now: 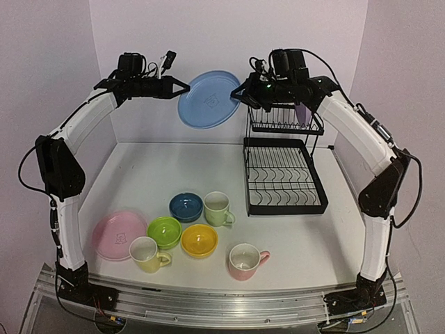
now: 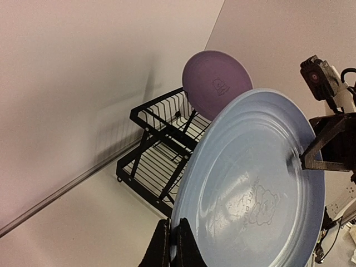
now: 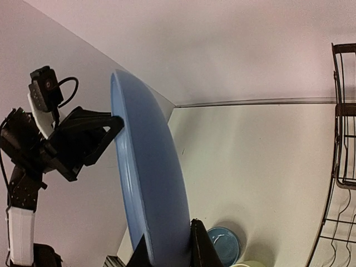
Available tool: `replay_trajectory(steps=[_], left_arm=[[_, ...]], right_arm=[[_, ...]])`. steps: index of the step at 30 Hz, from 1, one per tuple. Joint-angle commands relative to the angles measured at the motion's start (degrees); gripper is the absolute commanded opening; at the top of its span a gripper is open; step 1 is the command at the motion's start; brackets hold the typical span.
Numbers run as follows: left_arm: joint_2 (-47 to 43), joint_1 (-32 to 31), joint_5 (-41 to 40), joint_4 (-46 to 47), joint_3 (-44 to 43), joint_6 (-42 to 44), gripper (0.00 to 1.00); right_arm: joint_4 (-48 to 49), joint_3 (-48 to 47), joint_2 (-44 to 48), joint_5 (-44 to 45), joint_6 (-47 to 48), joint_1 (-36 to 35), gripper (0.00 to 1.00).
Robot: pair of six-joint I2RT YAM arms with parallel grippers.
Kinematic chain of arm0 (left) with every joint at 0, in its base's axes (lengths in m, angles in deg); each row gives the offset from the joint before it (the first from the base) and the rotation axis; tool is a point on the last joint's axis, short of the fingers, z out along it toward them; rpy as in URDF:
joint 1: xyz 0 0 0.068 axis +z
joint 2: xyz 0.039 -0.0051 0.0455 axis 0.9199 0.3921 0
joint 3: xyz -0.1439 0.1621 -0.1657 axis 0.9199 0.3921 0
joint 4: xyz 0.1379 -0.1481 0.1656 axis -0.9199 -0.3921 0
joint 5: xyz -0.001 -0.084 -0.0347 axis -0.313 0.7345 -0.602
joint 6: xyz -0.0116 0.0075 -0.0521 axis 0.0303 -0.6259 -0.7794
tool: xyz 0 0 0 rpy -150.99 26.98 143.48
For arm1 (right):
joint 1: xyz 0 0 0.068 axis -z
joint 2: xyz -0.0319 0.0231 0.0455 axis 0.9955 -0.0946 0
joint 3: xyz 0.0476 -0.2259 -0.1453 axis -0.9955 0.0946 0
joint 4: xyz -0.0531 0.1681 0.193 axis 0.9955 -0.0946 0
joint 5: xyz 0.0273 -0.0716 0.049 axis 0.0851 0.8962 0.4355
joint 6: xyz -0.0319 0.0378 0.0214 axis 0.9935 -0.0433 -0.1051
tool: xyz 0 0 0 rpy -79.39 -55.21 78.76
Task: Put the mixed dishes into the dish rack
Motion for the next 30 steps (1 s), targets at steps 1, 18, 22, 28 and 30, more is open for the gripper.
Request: replay_trajectory(steps=[1,18,22,28,30], left_arm=[[-0.59,-1.34,2.75,-0.85,0.77,0.37,0.0],[-1.25,2.95,-3.8,0.94,-1.06,2.7,0.8],[-1.5,3.97,-4.4,0.21,-0.58,3.35,0.8],[-1.91,4.92,-5.39,-1.04,-0.29,4.94,0.8],[-1.99,5.15,-5.35,-1.32,-0.28,5.21,0.8]], right_arm=[[5.0,-1.83,0.04,3.48,-1.56,-0.93,0.0],[-4.9,5.33,11.48,39.07,6.9,-2.59,0.0],[-6.3,2.41,11.0,48.41,12.84,-4.03,0.0],[-5.46,-9.83,2.75,70.84,33.34,-7.05,0.0],[-0.48,-12.43,-0.91,77.11,43.36,-7.57,0.0]])
